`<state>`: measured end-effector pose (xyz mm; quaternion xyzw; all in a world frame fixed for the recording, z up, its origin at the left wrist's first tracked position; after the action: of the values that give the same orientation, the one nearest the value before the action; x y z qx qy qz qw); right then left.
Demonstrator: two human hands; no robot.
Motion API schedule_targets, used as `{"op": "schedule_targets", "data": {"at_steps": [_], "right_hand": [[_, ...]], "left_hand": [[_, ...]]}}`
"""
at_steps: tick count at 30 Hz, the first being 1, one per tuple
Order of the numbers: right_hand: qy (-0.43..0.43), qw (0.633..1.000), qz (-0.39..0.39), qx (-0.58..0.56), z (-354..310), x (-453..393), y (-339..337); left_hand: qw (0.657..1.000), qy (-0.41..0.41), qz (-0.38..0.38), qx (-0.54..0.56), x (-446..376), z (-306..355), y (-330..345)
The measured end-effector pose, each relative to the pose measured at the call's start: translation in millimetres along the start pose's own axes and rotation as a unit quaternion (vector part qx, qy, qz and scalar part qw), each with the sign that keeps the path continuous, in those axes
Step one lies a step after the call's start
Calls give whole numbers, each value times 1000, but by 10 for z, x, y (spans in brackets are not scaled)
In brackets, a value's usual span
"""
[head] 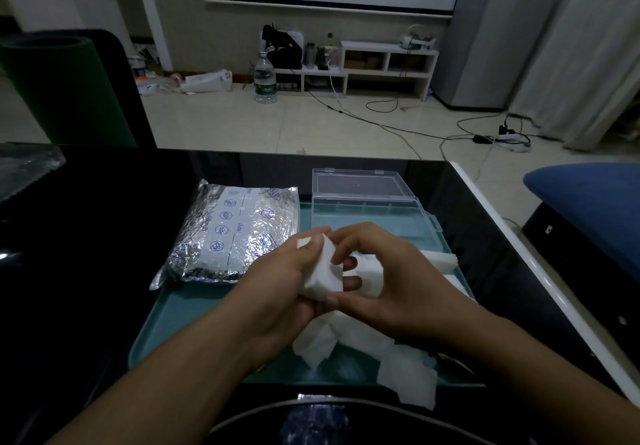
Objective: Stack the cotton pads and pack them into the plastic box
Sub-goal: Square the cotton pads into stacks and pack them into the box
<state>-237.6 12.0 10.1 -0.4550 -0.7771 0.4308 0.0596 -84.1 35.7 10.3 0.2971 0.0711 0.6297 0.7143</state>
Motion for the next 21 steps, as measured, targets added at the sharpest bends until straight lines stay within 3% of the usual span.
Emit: {"op": "schedule_targets", "data": {"at_steps": [4,6,10,13,21], "right_hand": [[85,996,41,3,93,-42,-195],[125,989,44,63,208,-25,-319],[151,964,-94,196,304,49,-345],[154,942,-142,263,291,32,-249],[161,949,-84,257,220,-12,-278]], "left_hand": [[999,9,42,11,-31,47,-63],[998,10,55,16,-34,75,-103],[997,8,67,32,-38,83,-125],[997,9,71,33,-48,62,-124],[996,9,80,32,-53,70,-156]]}}
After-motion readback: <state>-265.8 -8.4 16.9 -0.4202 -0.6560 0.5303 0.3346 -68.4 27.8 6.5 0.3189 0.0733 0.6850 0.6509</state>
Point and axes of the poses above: each hand's wrist, its own x-axis away from the middle knuckle, its own y-axis out of the palm, z = x × y, the point moved 1 cm from there along -x, towards the middle knuckle, and after that the axes turned 3 degrees about -z, right-handed, at the moved point
